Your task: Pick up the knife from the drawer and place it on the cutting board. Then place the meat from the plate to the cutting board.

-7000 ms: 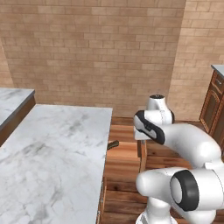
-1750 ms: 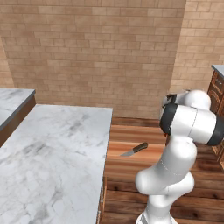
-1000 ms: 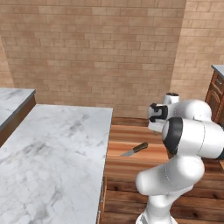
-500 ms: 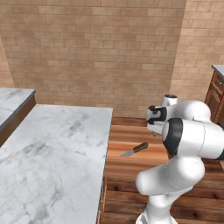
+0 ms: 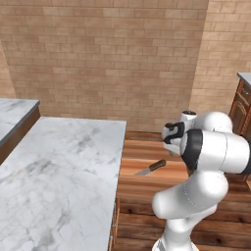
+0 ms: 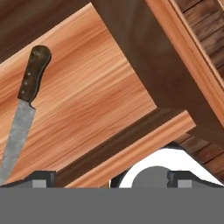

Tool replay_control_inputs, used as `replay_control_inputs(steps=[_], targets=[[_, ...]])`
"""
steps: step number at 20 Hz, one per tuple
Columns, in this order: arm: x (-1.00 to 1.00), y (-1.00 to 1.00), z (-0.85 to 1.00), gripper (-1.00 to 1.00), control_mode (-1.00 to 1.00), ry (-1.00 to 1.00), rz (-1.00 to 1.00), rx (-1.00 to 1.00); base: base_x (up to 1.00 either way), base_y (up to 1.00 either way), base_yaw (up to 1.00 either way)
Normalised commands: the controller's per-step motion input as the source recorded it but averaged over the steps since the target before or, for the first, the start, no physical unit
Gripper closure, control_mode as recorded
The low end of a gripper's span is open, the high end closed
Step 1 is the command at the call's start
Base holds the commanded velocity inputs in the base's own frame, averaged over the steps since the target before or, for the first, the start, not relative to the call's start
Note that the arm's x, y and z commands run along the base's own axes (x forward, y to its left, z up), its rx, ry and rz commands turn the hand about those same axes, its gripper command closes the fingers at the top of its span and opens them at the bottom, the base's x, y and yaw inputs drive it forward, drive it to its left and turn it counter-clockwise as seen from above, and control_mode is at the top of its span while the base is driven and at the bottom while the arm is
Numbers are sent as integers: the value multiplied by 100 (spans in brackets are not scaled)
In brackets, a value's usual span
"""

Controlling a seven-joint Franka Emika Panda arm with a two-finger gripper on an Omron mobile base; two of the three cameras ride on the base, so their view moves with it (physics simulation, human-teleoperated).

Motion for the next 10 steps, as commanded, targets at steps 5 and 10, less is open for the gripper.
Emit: replay_control_inputs(steps=[5, 10], targets=[[14, 15, -19, -100, -100, -4, 0, 0, 0, 0, 0], [17, 17, -9, -100, -100, -6, 0, 0, 0, 0, 0]])
